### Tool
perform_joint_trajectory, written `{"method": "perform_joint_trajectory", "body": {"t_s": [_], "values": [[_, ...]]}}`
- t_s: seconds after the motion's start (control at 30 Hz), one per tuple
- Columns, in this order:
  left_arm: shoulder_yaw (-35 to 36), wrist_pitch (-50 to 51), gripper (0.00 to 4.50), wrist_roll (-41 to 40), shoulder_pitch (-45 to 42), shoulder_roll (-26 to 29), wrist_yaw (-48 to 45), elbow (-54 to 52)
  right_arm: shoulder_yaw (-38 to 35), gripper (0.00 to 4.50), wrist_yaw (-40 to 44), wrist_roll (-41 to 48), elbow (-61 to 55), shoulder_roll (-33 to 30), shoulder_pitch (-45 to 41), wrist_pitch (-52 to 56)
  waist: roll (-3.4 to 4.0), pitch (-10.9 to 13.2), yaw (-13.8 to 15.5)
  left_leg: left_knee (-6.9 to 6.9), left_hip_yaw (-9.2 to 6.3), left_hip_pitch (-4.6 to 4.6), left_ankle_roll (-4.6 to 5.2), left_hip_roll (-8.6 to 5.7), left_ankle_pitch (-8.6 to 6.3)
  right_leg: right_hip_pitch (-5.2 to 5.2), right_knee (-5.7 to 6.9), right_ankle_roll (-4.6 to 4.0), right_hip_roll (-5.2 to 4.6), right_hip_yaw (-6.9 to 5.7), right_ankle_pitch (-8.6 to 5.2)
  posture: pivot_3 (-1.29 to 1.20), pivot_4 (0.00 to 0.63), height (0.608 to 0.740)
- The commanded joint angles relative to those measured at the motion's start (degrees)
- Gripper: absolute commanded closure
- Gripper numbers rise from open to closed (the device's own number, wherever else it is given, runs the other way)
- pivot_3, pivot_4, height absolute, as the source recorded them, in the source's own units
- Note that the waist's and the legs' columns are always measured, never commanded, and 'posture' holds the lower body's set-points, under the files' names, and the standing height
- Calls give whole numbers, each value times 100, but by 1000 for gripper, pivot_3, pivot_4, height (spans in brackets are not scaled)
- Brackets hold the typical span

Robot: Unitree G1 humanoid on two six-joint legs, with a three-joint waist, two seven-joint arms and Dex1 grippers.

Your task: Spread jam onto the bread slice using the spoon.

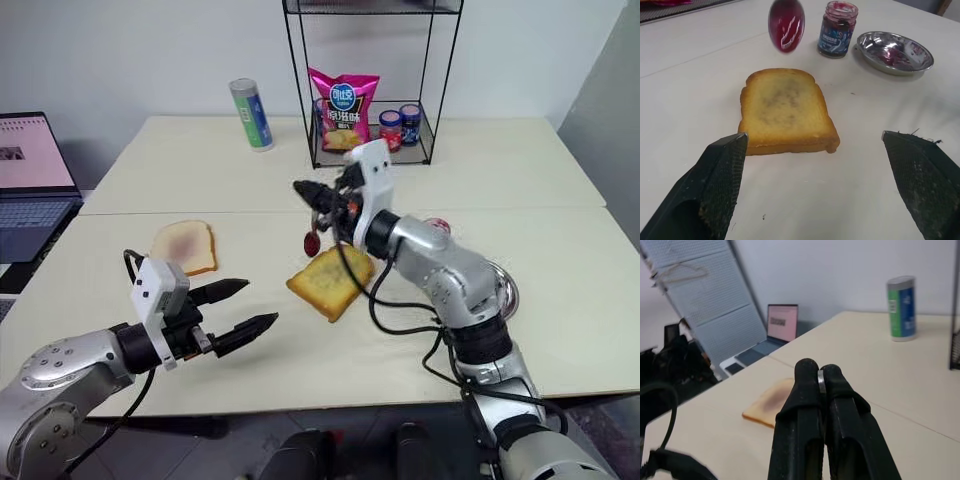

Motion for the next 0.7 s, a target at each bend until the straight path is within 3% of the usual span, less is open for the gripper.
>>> {"method": "perform_joint_trajectory", "body": {"t_s": [0.03, 0.7], "values": [[114, -41, 0, -211, -3, 2, 198, -299, 512, 4452, 689, -986, -227, -244, 61, -1112, -1, 0, 0, 0, 0, 0, 0, -1, 0, 0, -1, 0, 0, 0, 0, 0, 150, 740], [-60, -123, 0, -421, -219, 156, 330, -177, 444, 4452, 1257, -1901, -108, -100, 277, -1647, -2, -1, -27, -8, -2, 0, -10, 6, -2, -6, 3, -17, 4, -4, 18, 0, 150, 740]]}}
